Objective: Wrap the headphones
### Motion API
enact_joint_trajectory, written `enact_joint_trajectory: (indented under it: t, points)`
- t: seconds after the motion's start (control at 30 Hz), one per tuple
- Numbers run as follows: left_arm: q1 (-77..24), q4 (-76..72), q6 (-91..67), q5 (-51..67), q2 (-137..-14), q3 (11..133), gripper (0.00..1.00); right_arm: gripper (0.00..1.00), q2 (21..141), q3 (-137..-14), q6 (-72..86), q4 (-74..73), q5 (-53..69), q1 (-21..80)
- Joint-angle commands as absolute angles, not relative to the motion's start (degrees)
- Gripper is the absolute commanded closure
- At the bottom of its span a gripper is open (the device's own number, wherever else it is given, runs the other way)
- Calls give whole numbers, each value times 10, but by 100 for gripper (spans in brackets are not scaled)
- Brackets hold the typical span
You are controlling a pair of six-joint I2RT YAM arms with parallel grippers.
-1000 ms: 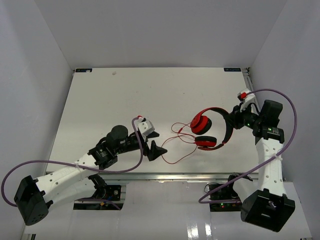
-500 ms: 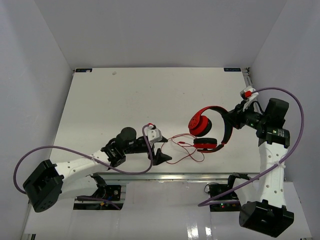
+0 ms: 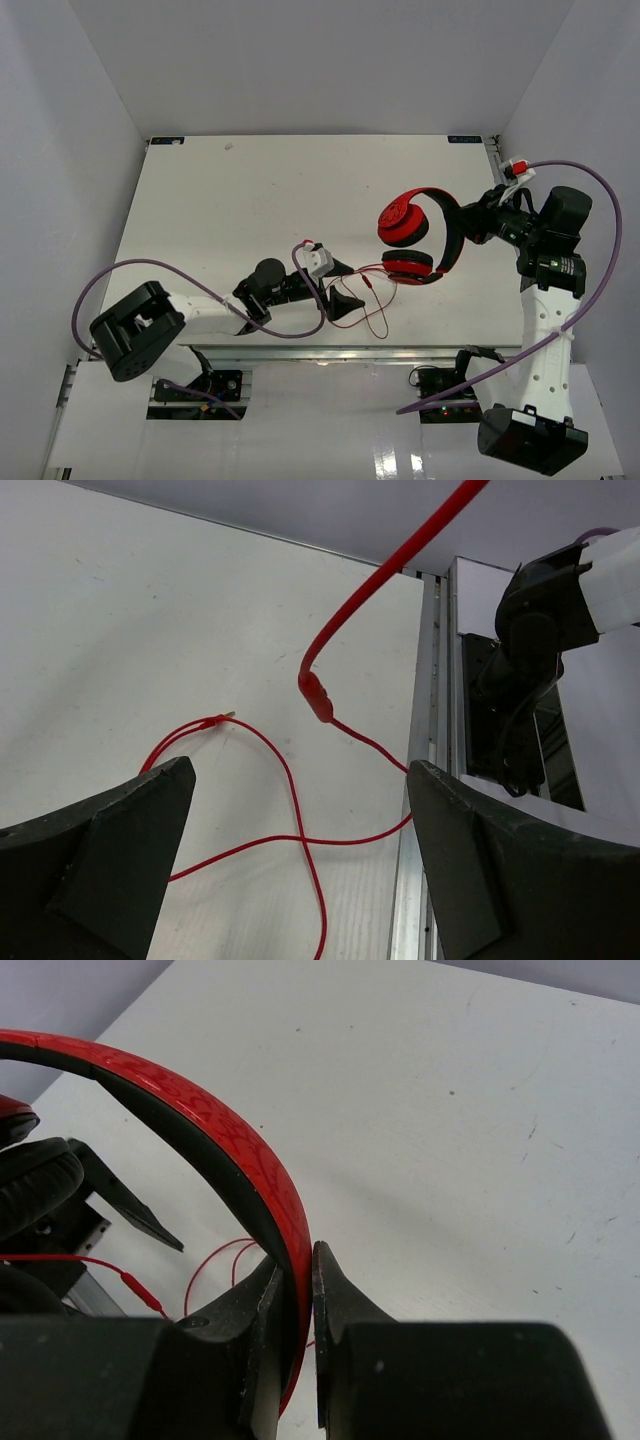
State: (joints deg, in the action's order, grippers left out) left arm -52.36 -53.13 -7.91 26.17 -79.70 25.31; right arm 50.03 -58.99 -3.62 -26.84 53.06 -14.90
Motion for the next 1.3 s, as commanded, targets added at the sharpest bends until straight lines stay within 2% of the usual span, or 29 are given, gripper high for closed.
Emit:
enact_joint_trajectory:
  t: [0.0,0.37,0.6,0.9,1.1,1.27]
  points:
    - [-544,-649,-149,255,-861,288,2,92,503,-631,60,-201,536,-149]
    - [-595,-748,-220,259,-1005,326,5,92,517,-644,105,-173,515,-149]
    - [-606,-783,-219,214,-1067,343,7,92,519,-648,112,-172,517,-149]
    - [-606,-692,-117,148,-1067,372,4,92,517,-645,123,-169,525,-149]
    - [-606,-590,-2,233,-1075,403,2,92,515,-639,123,-167,529,-149]
    - [-606,-569,28,282,-1062,390,2,92,512,-633,121,-167,531,-149]
